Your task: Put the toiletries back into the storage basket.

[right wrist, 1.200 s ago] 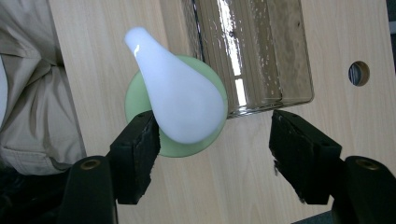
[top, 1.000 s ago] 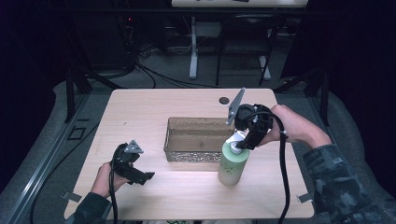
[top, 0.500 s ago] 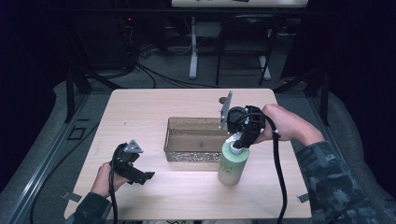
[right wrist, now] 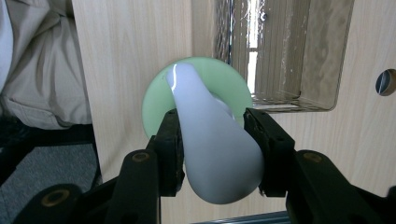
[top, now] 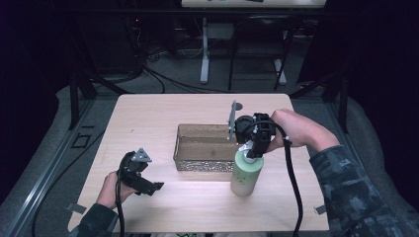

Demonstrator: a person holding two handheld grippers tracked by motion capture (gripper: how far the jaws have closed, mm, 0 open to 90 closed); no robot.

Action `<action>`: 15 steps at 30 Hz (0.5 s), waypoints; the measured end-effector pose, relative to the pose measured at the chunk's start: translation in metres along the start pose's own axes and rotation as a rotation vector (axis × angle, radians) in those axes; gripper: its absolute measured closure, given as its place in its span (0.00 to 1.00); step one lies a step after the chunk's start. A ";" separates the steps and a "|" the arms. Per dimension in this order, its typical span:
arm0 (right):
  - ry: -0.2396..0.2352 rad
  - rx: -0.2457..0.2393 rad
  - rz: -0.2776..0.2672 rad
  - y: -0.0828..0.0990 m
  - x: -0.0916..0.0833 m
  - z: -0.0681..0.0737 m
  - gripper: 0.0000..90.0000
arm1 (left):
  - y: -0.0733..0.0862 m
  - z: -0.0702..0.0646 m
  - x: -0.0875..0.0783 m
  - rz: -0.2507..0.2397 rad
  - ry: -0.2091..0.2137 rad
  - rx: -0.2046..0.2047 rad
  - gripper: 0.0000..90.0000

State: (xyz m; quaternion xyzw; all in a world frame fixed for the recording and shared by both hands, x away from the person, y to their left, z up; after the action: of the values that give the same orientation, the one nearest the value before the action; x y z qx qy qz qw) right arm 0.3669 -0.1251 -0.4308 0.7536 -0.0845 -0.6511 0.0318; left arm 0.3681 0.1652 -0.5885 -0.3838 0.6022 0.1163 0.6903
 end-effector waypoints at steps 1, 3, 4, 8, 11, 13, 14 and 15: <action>-0.004 -0.002 0.001 0.000 0.000 0.000 0.67 | 0.000 0.000 0.000 0.001 0.000 0.000 0.00; -0.009 -0.016 0.000 0.000 0.000 -0.001 0.67 | 0.000 0.000 0.000 0.002 0.004 0.000 0.00; -0.012 -0.013 0.000 0.000 0.000 0.000 0.68 | 0.000 0.000 0.000 0.002 0.004 -0.001 0.00; -0.022 -0.024 -0.010 0.001 -0.001 0.000 0.69 | 0.000 0.000 0.000 0.002 0.005 0.002 0.00; -0.031 -0.018 -0.014 0.002 -0.001 0.000 0.69 | -0.001 0.000 0.001 0.004 0.004 0.001 0.00; -0.035 -0.021 -0.015 0.002 -0.001 0.001 0.69 | -0.001 -0.001 0.001 0.007 0.009 0.007 0.00; -0.035 -0.026 -0.013 0.002 -0.001 0.000 0.69 | -0.001 -0.001 0.001 0.007 0.008 0.007 0.00; -0.036 -0.023 -0.013 0.002 -0.001 0.001 0.69 | -0.001 -0.001 0.002 0.005 0.006 0.007 0.00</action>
State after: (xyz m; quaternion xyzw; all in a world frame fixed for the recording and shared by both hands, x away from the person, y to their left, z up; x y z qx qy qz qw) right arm 0.3658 -0.1272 -0.4295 0.7417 -0.0727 -0.6658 0.0349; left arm 0.3689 0.1634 -0.5895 -0.3801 0.6057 0.1149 0.6895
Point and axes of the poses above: each handheld gripper's, and its own axes: x roughly forward along the jaws, y roughly out of its underside, z roughly to its left, the point moved 10 cm from there along x, roughly forward along the jaws, and after that the axes turned 13 degrees about z, right-handed, at the moved point
